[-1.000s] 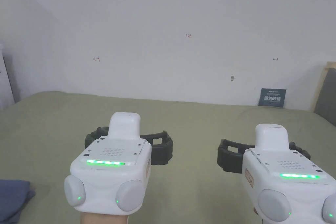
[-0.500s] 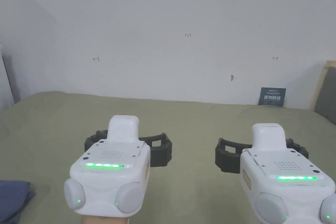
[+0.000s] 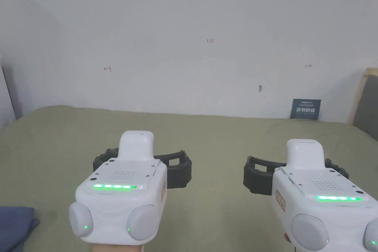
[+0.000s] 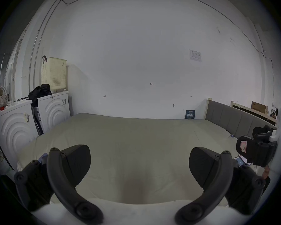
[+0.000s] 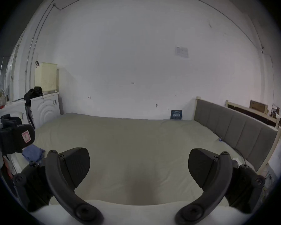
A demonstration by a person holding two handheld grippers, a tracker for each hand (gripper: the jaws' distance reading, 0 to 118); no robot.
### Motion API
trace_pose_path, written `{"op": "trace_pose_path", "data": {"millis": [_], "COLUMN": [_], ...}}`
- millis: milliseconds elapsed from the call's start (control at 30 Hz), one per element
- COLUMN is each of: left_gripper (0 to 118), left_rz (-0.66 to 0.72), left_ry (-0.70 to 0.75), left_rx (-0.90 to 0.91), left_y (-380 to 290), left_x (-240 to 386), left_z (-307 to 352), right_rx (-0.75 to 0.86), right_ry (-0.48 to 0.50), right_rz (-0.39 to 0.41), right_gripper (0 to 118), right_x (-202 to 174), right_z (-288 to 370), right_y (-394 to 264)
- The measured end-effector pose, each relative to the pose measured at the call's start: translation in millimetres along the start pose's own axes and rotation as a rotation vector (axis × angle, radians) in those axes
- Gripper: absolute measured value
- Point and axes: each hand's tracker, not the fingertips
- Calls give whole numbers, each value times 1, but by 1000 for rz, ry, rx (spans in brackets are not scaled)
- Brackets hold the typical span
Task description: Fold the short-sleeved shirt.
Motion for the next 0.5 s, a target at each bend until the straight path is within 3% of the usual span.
{"op": "trace_pose_path", "data": {"millis": [500], "left_gripper": [118], "left_rz": [5], "left_ry": [18], "left_rx": [10], "left_y": [3], "left_x": [-7], "left_z": [1], "right_rx": [15], "right_ry": [1], "right_rz": [-6], "right_gripper": [118], "right_x": [2], "right_z": [-2], "right_y": [2]}}
